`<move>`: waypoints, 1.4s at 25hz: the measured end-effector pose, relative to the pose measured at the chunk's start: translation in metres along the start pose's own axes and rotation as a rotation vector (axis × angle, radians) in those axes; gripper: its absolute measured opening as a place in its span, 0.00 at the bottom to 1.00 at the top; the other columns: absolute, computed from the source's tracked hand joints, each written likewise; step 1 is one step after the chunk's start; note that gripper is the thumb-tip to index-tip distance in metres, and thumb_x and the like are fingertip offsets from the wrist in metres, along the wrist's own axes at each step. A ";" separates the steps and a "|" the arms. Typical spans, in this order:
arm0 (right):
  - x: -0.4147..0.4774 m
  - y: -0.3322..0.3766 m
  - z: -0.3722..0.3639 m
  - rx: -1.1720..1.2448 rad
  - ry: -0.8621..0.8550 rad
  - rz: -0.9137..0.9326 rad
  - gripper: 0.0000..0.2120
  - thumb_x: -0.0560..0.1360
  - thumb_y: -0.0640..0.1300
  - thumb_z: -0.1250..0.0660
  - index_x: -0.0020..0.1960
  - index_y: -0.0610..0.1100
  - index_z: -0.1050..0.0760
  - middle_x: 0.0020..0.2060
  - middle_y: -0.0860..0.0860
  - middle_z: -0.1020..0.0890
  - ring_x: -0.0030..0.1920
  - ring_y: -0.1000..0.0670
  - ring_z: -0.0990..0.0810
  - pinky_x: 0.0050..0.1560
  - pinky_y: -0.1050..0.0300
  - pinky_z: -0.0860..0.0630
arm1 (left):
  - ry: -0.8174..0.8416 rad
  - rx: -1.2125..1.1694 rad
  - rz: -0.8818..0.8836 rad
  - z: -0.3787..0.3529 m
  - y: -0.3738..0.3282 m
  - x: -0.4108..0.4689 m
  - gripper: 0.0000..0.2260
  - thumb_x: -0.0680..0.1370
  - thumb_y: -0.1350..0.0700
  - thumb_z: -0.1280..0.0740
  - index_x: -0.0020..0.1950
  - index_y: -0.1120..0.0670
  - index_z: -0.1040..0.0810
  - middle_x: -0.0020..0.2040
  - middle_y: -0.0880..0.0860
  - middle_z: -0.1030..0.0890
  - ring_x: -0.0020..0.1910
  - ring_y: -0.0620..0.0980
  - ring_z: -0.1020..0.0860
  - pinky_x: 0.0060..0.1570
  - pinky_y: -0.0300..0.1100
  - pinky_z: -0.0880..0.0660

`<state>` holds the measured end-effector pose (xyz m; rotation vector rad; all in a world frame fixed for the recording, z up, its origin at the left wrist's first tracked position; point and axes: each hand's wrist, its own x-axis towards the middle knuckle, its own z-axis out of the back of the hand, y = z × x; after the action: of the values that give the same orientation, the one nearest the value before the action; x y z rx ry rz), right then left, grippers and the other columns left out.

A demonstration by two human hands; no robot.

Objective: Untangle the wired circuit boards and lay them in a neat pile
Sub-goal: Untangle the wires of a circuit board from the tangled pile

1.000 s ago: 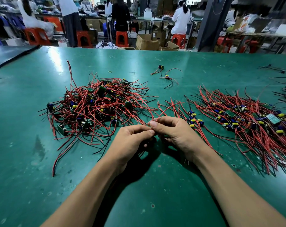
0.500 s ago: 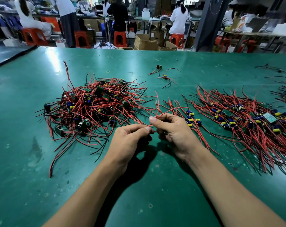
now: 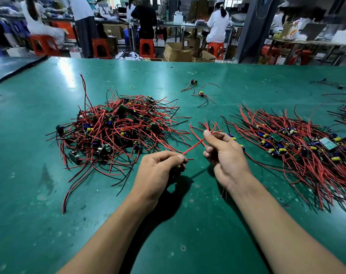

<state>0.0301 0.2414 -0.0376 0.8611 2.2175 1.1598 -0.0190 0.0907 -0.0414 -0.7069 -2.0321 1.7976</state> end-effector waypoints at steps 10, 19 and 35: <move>0.002 0.012 0.009 -0.040 0.100 -0.091 0.04 0.77 0.36 0.33 0.51 0.37 0.21 0.33 0.48 0.20 0.30 0.55 0.20 0.31 0.63 0.21 | -0.065 -0.125 0.011 0.010 -0.005 0.005 0.08 0.75 0.65 0.32 0.37 0.60 0.17 0.31 0.53 0.19 0.30 0.45 0.21 0.33 0.34 0.25; -0.011 0.004 0.007 -0.199 0.594 -0.256 0.10 0.71 0.41 0.28 0.52 0.45 0.14 0.38 0.50 0.20 0.33 0.55 0.22 0.35 0.62 0.21 | 0.125 -0.083 0.073 0.012 -0.007 0.003 0.09 0.75 0.66 0.35 0.37 0.61 0.19 0.31 0.52 0.19 0.28 0.44 0.24 0.29 0.31 0.28; -0.002 -0.002 -0.002 0.061 0.094 -0.019 0.10 0.63 0.38 0.24 0.36 0.46 0.24 0.28 0.52 0.21 0.26 0.57 0.25 0.28 0.64 0.25 | 0.196 -0.006 0.064 0.013 -0.006 0.004 0.10 0.74 0.62 0.32 0.35 0.56 0.15 0.32 0.51 0.18 0.31 0.44 0.22 0.33 0.33 0.26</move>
<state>0.0296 0.2382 -0.0382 0.8239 2.3430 1.1509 -0.0305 0.0823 -0.0376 -0.9209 -1.9070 1.6844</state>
